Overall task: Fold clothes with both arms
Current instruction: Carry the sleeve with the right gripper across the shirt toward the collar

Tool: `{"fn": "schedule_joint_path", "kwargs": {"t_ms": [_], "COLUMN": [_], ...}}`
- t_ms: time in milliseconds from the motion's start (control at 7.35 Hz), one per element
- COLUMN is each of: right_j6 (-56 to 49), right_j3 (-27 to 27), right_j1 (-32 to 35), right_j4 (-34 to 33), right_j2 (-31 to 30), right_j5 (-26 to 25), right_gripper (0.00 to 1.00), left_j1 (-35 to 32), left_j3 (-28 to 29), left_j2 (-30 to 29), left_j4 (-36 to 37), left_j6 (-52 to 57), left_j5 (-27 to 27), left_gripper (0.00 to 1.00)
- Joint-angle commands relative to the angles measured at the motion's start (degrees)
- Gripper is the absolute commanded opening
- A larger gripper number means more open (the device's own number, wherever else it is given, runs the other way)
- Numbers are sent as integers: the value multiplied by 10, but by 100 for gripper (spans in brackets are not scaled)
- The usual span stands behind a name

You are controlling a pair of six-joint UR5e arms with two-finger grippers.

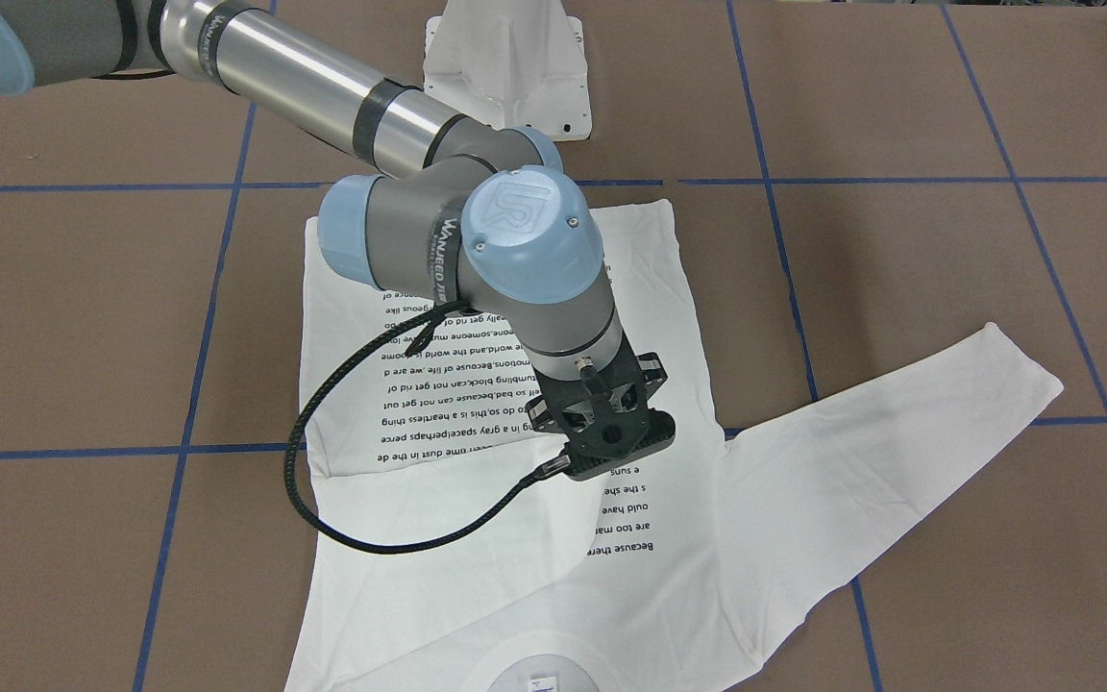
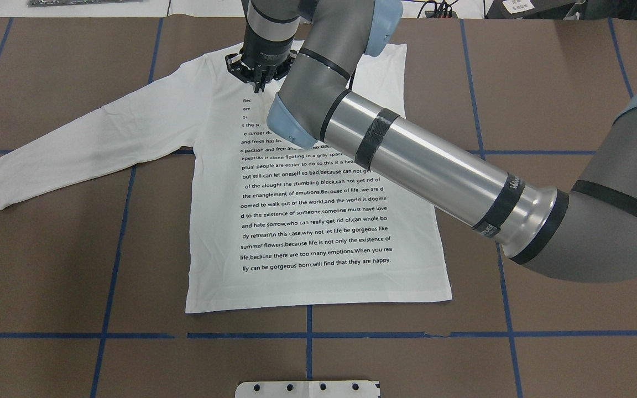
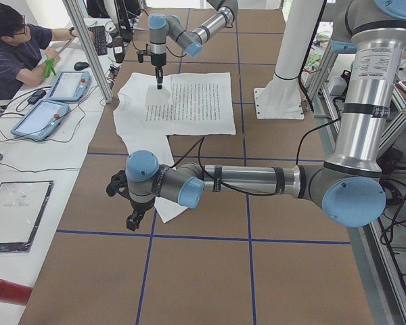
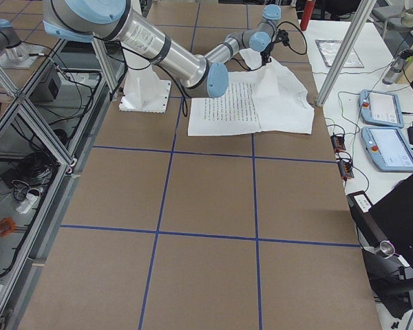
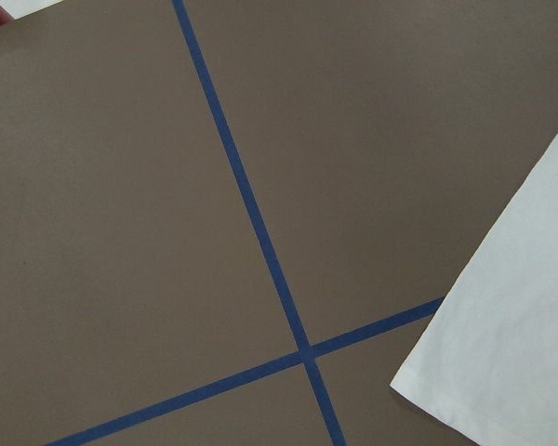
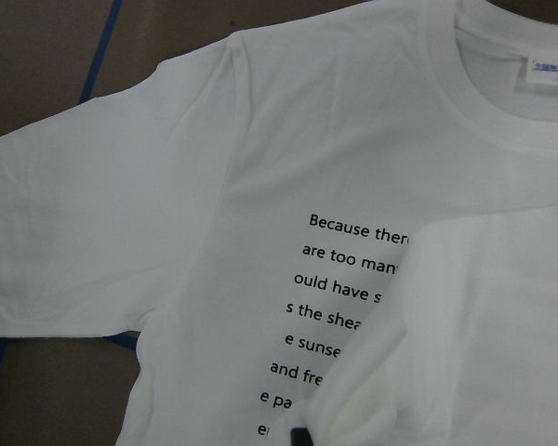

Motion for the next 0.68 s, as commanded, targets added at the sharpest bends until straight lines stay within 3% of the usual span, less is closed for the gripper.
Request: {"fn": "schedule_joint_path", "kwargs": {"t_ms": [0, 136, 272, 408, 544], "right_j6": [0, 1, 2, 8, 15], "right_j3": [-48, -57, -57, -57, -57], "right_j1": [-33, -44, -58, -68, -74], "right_j4": [57, 80, 84, 101, 119], "right_j2": [13, 14, 21, 25, 27], "right_j5": [-49, -68, -101, -113, -123], "right_gripper": [0, 0, 90, 100, 99], "left_j1": [0, 0, 0, 0, 0], "left_j3": [0, 1, 1, 1, 1], "left_j2": [1, 0, -2, -3, -3], "left_j4": [-2, -1, -1, -1, -2], "left_j6": [-2, -3, -5, -5, -5], "left_j5": [0, 0, 0, 0, 0], "left_gripper": [99, 99, 99, 99, 99]}}
